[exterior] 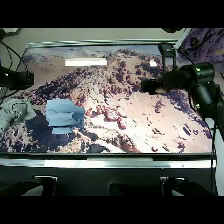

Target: Fold the clothes and pants, and hang the long-sleeved shirts on hangers.

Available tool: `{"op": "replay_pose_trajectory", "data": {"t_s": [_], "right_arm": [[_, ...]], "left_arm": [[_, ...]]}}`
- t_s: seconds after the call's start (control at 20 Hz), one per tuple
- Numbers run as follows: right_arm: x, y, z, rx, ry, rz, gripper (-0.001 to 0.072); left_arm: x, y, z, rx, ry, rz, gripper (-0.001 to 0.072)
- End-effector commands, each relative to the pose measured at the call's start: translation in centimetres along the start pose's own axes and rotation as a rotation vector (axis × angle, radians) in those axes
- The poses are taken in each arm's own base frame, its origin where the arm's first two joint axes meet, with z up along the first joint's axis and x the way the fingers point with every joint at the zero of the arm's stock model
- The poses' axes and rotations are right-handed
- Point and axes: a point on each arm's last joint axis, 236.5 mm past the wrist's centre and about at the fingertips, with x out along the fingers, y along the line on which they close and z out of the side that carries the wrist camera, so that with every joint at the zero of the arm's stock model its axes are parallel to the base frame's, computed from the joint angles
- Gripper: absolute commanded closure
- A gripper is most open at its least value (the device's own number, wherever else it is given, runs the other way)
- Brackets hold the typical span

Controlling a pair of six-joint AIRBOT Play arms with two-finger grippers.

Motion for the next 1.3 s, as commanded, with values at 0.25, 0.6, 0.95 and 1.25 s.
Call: {"op": "replay_pose_trajectory", "data": {"t_s": [0.25, 0.6, 0.95, 1.25], "right_arm": [[0.0, 0.0, 0.0, 0.0, -0.001, 0.001, 0.0678], [0.0, 0.0, 0.0, 0.0, -0.001, 0.001, 0.0678], [0.0, 0.1, 0.0, 0.0, -0.002, 0.001, 0.0678], [-0.1, 0.0, 1.5, -0.005, -0.062, 0.001, 0.0677]], "left_arm": [[0.0, 0.0, 0.0, 0.0, 0.0, 0.0, 0.0681], [0.0, 0.0, 0.0, 0.0, 0.0, 0.0, 0.0681], [0.0, 0.0, 0.0, 0.0, -0.001, 0.0, 0.0681], [0.5, 0.5, -0.3, -0.046, 0.02, 0.017, 0.0152]]}}
